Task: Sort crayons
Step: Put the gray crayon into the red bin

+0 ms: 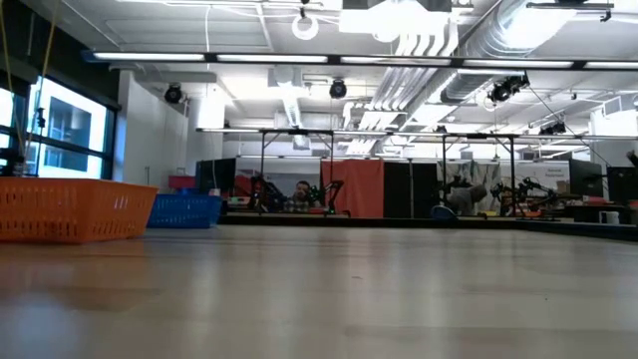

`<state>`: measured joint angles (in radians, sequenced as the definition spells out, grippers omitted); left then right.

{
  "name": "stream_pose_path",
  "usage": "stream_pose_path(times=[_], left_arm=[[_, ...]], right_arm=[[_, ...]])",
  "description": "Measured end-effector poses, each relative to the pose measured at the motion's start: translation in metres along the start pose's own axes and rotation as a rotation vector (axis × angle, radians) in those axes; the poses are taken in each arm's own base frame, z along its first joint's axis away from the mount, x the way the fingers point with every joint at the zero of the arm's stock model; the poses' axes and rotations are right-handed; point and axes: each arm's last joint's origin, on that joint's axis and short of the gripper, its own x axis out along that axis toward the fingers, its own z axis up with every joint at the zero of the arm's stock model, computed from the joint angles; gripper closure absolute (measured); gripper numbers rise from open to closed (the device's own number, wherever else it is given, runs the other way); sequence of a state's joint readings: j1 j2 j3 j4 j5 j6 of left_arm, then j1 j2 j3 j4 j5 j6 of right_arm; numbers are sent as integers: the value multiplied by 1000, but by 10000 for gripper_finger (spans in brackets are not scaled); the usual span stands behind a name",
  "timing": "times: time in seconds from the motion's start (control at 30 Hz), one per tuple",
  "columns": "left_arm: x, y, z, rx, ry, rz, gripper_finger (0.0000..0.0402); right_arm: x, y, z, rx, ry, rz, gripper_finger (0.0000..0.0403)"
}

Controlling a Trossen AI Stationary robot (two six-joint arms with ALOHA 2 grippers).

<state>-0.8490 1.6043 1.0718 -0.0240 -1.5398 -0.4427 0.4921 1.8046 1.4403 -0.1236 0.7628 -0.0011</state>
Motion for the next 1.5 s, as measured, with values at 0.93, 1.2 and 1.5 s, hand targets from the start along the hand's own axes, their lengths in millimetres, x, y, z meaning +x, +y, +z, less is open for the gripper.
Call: stream_pose_path(times=[0.93,1.2,1.5], left_arm=[[24,-43,-7,180,-33,-214,312],[45,-43,-4,145,-51,-330,312],[69,-37,2,135,-74,-366,311]], right_arm=[[-34,-34,-36,155,-39,-36,388],[-48,-59,-65,312,-347,172,386],[-48,-58,-80,316,-355,173,385]])
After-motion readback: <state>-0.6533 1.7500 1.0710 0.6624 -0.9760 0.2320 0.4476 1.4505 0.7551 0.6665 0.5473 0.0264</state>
